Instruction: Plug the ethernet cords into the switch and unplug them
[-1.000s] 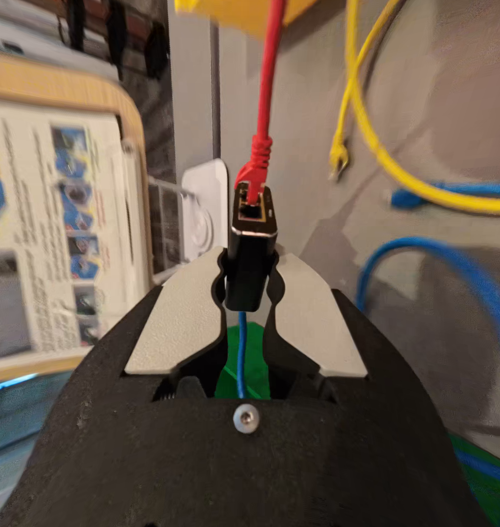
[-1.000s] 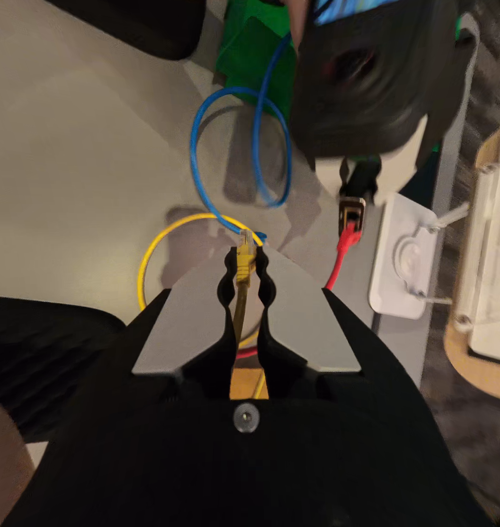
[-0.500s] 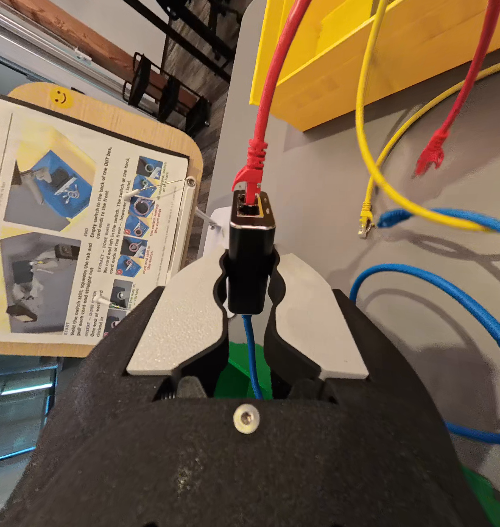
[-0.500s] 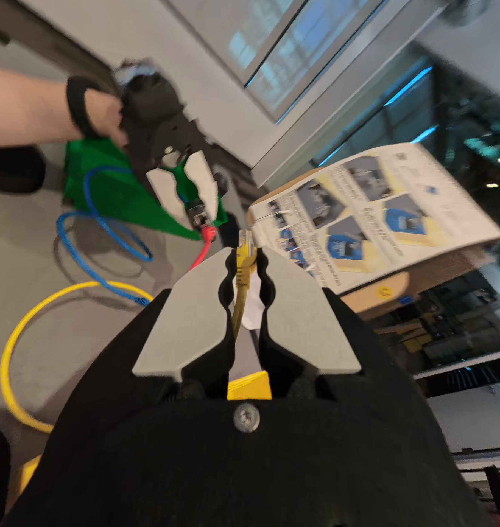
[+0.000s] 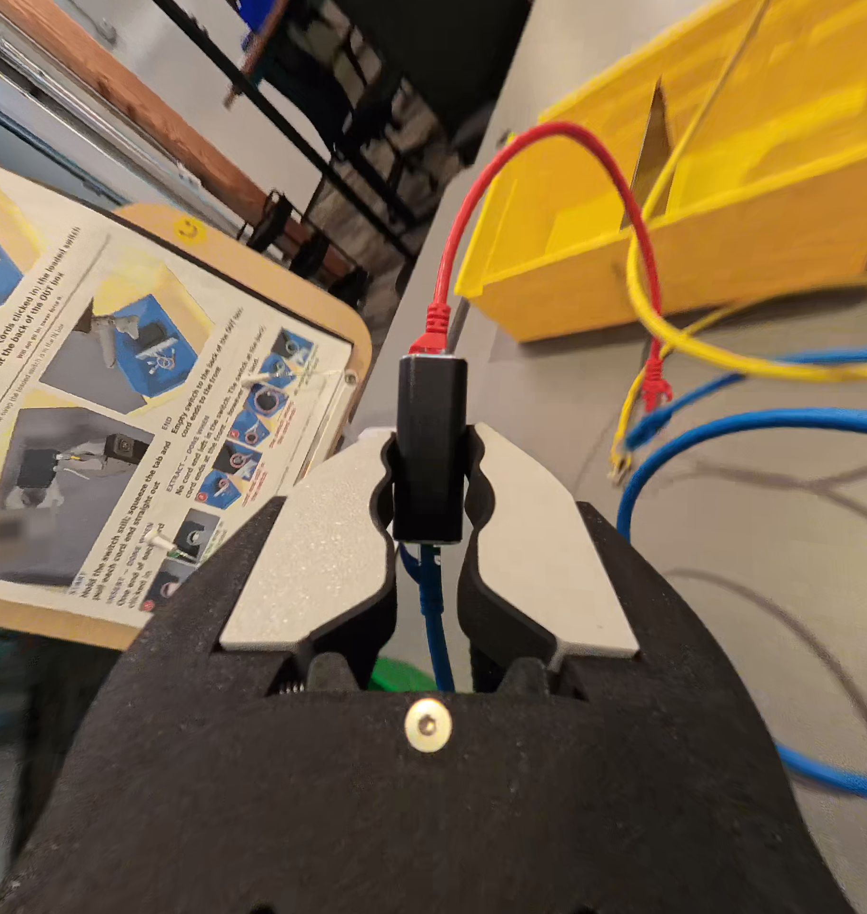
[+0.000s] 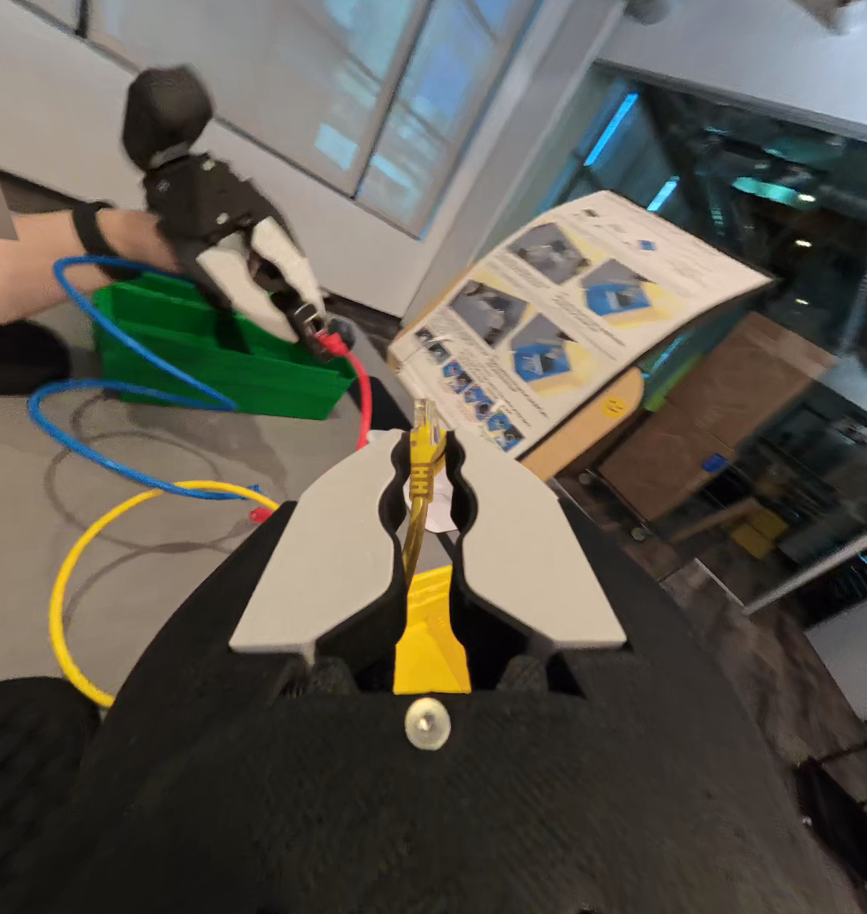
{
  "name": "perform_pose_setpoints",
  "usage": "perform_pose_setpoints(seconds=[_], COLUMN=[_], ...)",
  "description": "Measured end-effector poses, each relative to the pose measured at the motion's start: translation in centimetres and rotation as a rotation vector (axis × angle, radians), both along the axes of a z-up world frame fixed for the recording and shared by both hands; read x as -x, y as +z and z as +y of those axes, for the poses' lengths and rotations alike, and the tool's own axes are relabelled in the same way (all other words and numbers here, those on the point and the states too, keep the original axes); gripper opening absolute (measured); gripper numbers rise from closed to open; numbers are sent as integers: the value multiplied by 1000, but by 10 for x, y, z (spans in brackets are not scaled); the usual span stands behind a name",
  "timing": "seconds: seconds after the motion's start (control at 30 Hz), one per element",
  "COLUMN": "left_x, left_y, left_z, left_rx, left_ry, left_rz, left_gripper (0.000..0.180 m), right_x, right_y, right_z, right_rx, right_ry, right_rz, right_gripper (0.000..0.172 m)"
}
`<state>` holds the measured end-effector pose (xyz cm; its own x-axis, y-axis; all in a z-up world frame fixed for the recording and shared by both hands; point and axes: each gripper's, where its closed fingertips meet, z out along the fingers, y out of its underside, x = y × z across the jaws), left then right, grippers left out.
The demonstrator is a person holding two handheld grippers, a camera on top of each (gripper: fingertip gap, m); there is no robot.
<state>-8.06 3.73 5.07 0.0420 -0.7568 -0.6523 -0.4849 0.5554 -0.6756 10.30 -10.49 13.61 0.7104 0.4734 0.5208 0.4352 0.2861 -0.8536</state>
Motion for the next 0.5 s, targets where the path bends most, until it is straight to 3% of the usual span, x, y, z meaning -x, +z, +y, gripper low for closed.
perform_pose_setpoints(seconds=[0.2,0.37,0.5], left_x=[12,36,57], left_y=[39,56,78], left_z=[-17,-10,-15], left_rx=[93,34,32], left_ry=[-61,-20,-28], left_rz=[-164,-191,-257], left_gripper=[24,24,24], right_x=[62,83,101], right_y=[-44,-42,-85], right_z=[41,68,75], right_rx=[193,207,473], right_ry=[123,220,343], right_rz=[-172,5,30], right_gripper=[15,15,15])
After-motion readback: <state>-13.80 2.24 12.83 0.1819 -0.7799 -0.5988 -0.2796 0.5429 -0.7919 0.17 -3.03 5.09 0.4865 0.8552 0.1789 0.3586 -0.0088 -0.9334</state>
